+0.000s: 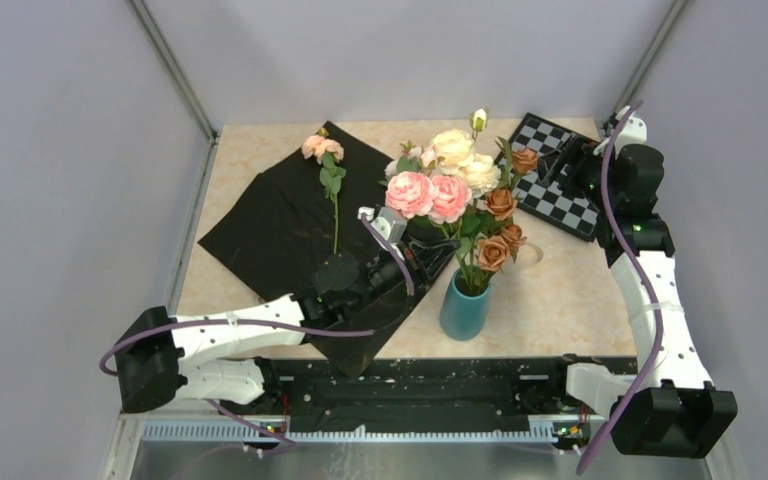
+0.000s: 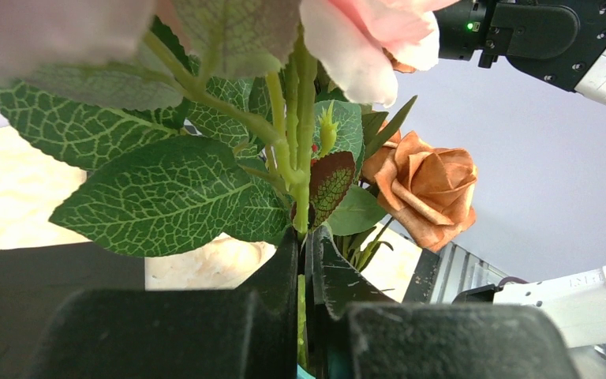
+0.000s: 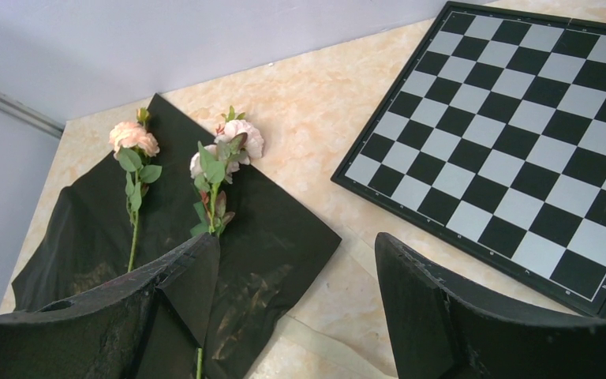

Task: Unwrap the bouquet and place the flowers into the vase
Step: Insert the fake flower into the vase.

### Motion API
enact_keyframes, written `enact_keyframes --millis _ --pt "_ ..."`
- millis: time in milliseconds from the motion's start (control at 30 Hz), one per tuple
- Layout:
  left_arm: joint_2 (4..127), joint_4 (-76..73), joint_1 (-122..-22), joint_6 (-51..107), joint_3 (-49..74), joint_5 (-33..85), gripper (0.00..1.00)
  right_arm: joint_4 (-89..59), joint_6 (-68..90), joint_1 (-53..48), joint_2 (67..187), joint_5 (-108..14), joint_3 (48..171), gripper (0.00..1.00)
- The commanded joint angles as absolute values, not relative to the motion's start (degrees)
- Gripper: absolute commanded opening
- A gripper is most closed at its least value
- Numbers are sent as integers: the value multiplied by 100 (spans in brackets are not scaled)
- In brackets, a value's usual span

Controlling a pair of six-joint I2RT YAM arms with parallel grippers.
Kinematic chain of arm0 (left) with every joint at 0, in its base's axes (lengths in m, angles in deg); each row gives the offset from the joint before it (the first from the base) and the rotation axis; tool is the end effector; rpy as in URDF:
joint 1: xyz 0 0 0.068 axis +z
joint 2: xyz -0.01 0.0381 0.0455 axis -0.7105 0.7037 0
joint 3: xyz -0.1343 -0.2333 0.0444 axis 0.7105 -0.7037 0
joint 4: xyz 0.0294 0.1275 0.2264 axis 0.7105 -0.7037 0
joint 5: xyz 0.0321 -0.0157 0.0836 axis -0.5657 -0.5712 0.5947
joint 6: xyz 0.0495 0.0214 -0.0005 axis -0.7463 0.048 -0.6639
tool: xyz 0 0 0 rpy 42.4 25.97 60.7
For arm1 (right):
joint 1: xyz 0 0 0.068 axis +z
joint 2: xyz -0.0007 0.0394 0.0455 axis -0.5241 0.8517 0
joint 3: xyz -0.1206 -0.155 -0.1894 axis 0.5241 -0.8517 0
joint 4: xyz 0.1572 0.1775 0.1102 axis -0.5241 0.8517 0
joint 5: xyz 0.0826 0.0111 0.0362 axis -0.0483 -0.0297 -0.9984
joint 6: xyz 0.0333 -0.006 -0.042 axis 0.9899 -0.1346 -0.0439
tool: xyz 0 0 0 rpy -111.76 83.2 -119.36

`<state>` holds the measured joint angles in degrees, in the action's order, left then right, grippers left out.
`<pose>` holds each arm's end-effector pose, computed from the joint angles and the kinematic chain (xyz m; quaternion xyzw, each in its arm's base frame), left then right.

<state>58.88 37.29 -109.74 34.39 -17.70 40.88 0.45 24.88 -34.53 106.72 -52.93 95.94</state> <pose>0.1225 -0.2469 0.3304 0.2027 0.5804 -0.4906 0.6176 0.2404 -0.0038 0.3828 0.0890 0.7833 0.1862 0.5864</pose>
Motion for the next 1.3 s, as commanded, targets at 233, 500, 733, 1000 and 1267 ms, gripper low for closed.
enact_keyframes --millis 233,500,733,1000,1267 --pt "5888 3470 -10970 3544 -1841 3799 8 -132 2497 -3488 10615 -5337 9567 73" --pt "5113 2830 -10961 3207 -1837 4388 57 -173 2497 -3489 10595 -5344 9526 73" --pt "4421 2081 -10953 2959 -1998 4892 77 -223 2520 -3486 10593 -5371 9480 73" --pt "3620 1071 -10601 2885 -2224 5147 99 -249 2518 -3498 10567 -5346 9457 73" --pt "3507 -35 -9459 3178 -2105 4424 99 -257 2522 -3492 10551 -5321 9447 73"
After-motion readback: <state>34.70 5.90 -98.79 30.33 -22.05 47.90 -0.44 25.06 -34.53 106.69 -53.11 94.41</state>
